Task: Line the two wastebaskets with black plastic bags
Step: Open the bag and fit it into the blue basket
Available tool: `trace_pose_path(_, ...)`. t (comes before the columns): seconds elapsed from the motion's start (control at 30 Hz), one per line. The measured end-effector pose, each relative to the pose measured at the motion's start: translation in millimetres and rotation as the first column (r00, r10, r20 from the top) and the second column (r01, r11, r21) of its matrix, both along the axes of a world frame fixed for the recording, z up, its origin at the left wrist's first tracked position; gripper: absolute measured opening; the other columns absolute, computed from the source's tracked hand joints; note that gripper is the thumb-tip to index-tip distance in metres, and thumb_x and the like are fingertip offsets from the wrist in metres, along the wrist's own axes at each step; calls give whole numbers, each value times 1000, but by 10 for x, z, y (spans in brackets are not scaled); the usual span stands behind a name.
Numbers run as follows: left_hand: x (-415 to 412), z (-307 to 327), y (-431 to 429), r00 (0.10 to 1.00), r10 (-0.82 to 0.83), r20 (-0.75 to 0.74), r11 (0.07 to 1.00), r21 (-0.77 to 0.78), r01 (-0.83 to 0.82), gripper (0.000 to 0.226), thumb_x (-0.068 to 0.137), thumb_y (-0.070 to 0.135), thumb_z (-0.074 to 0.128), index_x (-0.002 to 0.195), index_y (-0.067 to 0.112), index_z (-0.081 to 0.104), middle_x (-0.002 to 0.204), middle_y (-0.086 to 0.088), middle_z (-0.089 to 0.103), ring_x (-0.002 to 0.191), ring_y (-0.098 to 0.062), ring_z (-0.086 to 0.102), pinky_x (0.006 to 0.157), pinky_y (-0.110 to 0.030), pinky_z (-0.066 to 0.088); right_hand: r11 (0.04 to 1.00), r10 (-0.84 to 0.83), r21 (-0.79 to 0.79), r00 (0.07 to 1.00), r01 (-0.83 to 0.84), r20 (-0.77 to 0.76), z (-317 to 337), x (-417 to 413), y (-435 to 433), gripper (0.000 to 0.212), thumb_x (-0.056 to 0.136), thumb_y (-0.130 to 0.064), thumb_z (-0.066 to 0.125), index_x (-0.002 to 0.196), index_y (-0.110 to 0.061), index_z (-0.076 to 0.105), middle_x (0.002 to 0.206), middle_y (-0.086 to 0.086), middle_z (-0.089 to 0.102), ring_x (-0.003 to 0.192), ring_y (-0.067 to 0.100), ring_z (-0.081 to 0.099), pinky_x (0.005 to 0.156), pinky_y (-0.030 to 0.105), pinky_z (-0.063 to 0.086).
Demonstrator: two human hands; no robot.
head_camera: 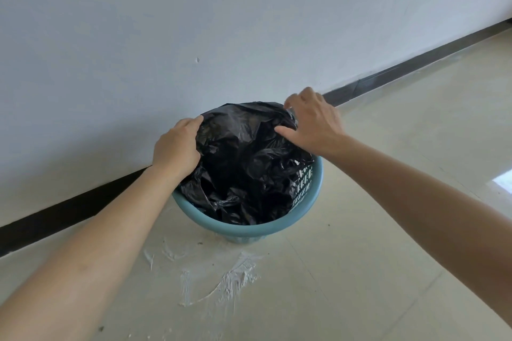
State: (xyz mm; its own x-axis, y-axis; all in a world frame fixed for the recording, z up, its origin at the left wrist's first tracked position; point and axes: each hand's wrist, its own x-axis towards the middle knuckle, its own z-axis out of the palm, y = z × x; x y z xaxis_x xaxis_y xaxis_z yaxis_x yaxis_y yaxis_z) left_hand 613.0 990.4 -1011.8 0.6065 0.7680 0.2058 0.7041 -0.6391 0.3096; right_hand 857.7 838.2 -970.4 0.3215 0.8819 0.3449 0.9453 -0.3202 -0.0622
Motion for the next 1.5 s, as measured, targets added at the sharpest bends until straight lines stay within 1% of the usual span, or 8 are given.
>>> trace_pose_path(0.1, -8, -5, -49, 1000, -2, -13, 1000, 12, 2, 74, 78, -5, 49, 145, 22, 38, 143, -4, 48, 108, -37, 58, 79, -43, 48, 983, 119, -165, 966, -82, 228, -55, -92, 67, 27, 86, -18, 66, 113, -18, 59, 116, 7, 48, 99, 25, 50, 77, 37, 50)
trace_pose_path(0.27, 5, 4, -68, 1000, -8, -22, 1000, 17, 8, 74, 78, -5, 52, 146, 20, 37, 142, -5, 48, 106, -36, 59, 77, -43, 50, 989, 34, -149, 998, -26, 56, -81, -33, 131, 34, 87, 7, 48, 114, -9, 61, 113, 9, 51, 96, 30, 54, 70, 39, 51)
trace_pose_path(0.43, 66, 4, -81, 999, -31, -9, 999, 34, 32, 75, 77, -8, 51, 146, 20, 37, 142, -5, 49, 104, -35, 60, 75, -41, 49, 988, -146, -105, 908, 114, -392, -86, 165, 170, 42, 90, -6, 38, 122, -16, 63, 126, 9, 60, 115, 29, 55, 97, 39, 46)
trace_pose_path(0.63, 83, -8, -56, 1000, -28, 2, 999, 36, 28, 75, 77, -7, 50, 145, 22, 38, 142, -3, 49, 103, -35, 60, 75, -39, 46, 979, -202, -163, 715, 124, -669, -122, 196, 239, 45, 93, -18, 36, 133, -18, 57, 136, 5, 57, 124, 22, 48, 90, 27, 33)
trace_pose_path(0.8, 91, -7, -39, 999, -41, -14, 998, 37, 41, 73, 78, -3, 48, 146, 23, 37, 143, -3, 48, 101, -34, 61, 72, -37, 45, 961, -226, -274, 696, 44, -682, -74, 110, 397, 64, 82, -29, 48, 145, -19, 42, 140, 4, 51, 124, 23, 46, 92, 32, 36)
trace_pose_path(1.03, 141, 25, -40, 991, 37, -129, 999, 0, -37, 67, 83, 8, 51, 145, 21, 28, 126, -11, 52, 79, -28, 54, 61, -35, 37, 879, -347, -458, 837, 132, -424, -88, 156, 445, 40, 61, -48, 63, 80, -12, 64, 80, 4, 67, 79, 24, 65, 68, 32, 52)
trace_pose_path(1.3, 260, 64, 34, 978, 118, -174, 983, -119, -140, 39, 89, 16, 48, 128, 19, 43, 103, -8, 51, 77, -26, 48, 57, -33, 32, 885, -357, -462, 724, 59, -590, -153, 375, 279, 60, 57, -58, 80, 90, -10, 72, 91, 8, 71, 89, 24, 66, 85, 41, 56)
trace_pose_path(1.5, 249, 33, 193, 980, 179, -83, 893, -404, -198, 29, 91, 35, 54, 75, 10, 53, 74, -5, 55, 76, -31, 56, 63, -32, 40, 818, -416, -574, 734, 43, -537, -136, 313, 221, 69, 58, -71, 73, 108, -23, 68, 104, 1, 68, 93, 25, 64, 77, 37, 57)
